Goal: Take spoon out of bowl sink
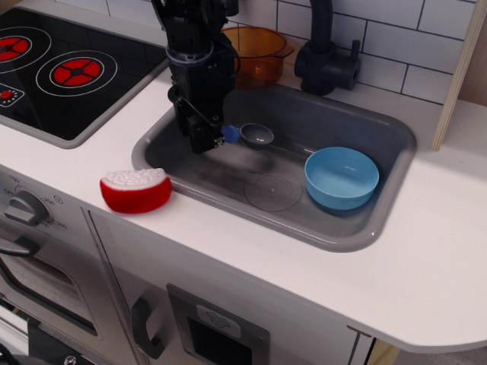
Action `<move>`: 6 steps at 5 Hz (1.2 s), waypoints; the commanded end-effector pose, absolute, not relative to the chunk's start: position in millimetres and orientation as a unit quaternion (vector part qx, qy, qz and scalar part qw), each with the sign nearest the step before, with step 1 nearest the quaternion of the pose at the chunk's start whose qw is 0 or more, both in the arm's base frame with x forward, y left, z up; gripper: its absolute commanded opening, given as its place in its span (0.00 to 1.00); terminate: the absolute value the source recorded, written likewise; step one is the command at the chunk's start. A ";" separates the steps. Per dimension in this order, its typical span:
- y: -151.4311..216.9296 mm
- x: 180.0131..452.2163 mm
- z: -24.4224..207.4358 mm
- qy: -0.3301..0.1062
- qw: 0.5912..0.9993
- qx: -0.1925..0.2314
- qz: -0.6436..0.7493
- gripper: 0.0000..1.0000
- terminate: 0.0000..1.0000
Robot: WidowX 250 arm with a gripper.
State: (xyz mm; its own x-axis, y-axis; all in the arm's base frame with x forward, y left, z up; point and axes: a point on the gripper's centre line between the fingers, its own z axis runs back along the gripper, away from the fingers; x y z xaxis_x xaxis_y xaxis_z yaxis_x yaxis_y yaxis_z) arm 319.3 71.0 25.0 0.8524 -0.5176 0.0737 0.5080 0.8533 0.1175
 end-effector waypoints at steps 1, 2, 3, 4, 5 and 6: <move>61.5 312.3 5.1 -0.053 0.971 0.056 -0.224 0.00 0.00; 60.7 313.4 2.0 -0.045 0.979 0.061 -0.188 1.00 0.00; 61.1 313.0 6.3 -0.037 0.982 0.063 -0.177 1.00 0.00; 63.9 312.8 21.6 -0.048 0.983 0.059 -0.165 1.00 0.00; 65.8 314.3 50.6 -0.087 0.985 0.054 -0.138 1.00 0.00; 65.5 315.5 75.4 -0.116 0.985 0.043 -0.117 1.00 0.00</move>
